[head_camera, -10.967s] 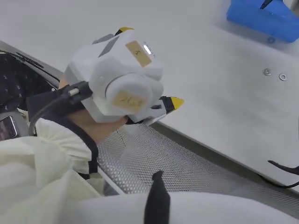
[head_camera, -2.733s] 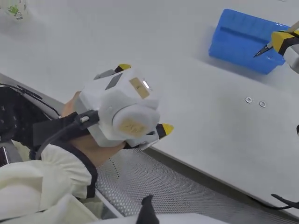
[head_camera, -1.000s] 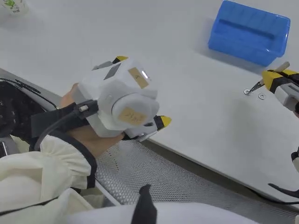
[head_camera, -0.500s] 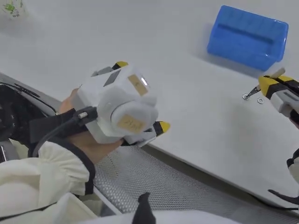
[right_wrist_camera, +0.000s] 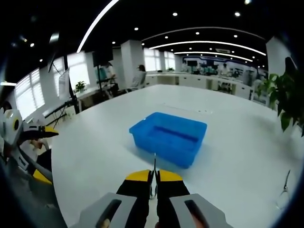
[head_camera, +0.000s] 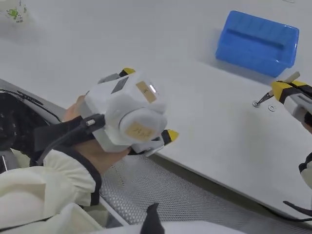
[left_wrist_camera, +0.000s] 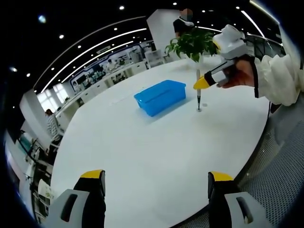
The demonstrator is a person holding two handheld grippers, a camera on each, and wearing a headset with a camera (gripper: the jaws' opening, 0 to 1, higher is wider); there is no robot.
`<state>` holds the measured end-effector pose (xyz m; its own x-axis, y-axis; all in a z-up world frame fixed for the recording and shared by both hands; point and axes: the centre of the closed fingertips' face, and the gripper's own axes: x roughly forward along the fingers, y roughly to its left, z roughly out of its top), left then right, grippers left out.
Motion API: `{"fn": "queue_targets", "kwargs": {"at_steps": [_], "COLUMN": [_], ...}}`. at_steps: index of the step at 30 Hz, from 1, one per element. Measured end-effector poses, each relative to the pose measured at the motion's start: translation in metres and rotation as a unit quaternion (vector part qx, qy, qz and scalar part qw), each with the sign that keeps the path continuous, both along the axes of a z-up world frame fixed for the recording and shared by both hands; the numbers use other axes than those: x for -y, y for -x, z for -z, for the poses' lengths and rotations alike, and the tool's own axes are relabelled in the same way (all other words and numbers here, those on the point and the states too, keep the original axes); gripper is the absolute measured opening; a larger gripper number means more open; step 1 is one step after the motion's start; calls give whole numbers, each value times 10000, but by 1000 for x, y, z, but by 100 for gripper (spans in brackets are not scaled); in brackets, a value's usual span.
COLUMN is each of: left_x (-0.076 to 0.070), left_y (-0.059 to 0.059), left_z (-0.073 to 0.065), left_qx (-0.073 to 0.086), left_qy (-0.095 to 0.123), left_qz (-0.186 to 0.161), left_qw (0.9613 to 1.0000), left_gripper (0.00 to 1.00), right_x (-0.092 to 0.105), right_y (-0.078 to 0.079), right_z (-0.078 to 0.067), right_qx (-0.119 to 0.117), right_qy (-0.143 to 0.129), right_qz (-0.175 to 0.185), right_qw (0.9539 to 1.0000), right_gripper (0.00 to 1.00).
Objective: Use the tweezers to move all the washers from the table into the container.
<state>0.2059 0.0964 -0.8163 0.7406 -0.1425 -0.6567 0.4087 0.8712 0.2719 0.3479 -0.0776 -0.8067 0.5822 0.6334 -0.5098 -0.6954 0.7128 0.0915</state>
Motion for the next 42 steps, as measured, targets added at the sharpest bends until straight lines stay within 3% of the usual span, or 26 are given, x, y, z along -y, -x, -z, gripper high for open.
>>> {"fn": "queue_targets", "kwargs": {"at_steps": [22,42], "left_x": [-1,0], "left_y": [0,-1], "left_z": [1,0], "left_qx": [-15,13], "left_qy": [-29,-41], "left_qz": [-12,-10], "left_qw": [10000,10000], "left_gripper": [91,91], "right_x": [-5,-16], "right_y": [-5,-31], "right_z": [-31,-66], "right_qx": [162,483], "right_qy": [-36,-224], "right_qz": [-138,-97], "right_qw": [9998,9985], "right_gripper": [0,0]}}
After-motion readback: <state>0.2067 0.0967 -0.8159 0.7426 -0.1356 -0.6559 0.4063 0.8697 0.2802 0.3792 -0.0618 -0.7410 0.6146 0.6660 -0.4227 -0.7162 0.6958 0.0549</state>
